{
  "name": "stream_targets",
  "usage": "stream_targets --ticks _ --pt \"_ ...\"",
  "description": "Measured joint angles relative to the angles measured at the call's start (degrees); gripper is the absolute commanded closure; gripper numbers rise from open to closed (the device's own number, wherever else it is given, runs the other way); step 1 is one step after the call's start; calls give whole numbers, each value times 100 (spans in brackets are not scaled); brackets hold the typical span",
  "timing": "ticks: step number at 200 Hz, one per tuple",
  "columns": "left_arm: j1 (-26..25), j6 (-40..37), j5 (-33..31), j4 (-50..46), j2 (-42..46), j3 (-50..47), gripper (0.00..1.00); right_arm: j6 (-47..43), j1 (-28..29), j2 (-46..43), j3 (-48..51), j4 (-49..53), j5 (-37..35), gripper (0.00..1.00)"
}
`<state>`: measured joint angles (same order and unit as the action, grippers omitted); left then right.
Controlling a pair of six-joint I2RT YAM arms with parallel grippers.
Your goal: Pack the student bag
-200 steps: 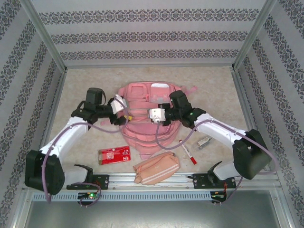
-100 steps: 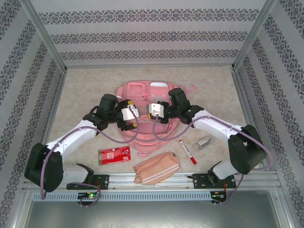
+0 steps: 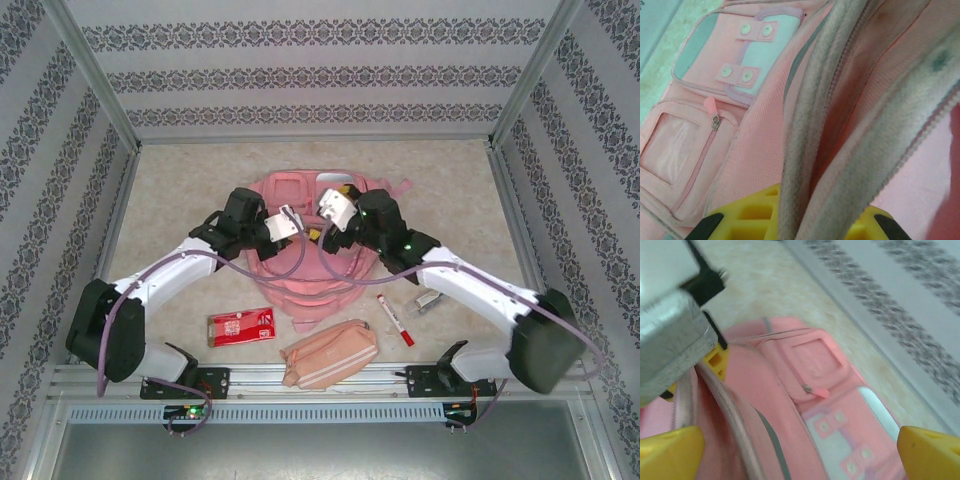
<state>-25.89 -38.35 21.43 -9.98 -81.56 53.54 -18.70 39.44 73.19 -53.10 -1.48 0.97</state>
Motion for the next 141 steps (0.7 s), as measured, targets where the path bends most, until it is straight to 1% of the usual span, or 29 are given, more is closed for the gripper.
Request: stream_targets --ticks 13,17,21,30,42,54,71,78,98,109,122,141 --pt "0 225 11 11 -127 103 100 1012 7 -562 52 415 -361 2" --pt "0 302 13 11 -184 142 100 1447 -35 -782 94 566 -446 2" --pt "0 363 15 13 -229 181 100 1718 -68 -955 133 691 -494 2" --pt "0 551 20 13 -376 304 100 2651 -219 -1408 260 1038 -540 3" --pt "0 787 11 11 -564 492 99 3882 -437 -1923 479 1547 -518 9" --pt "0 1054 -48 7 -791 752 97 5088 -549 -2317 778 1974 -450 18" --pt "-4 1360 -173 46 -1051 1040 97 6758 -398 -2717 1447 2444 -90 27" --pt "-7 1447 -229 101 -1132 1102 97 7309 -297 -2789 1720 2621 74 29" --pt "-31 1657 -387 282 -1335 1174 97 8358 -76 -2763 2218 3228 479 30" --pt "-37 1770 -407 317 -1471 1250 96 8815 -33 -2710 2275 3600 656 33" --pt "-37 1912 -389 334 -1635 1362 96 9412 83 -2643 2280 3797 804 30" --pt "-37 2140 -350 439 -1729 1434 96 10365 588 -2424 2286 3832 907 32"
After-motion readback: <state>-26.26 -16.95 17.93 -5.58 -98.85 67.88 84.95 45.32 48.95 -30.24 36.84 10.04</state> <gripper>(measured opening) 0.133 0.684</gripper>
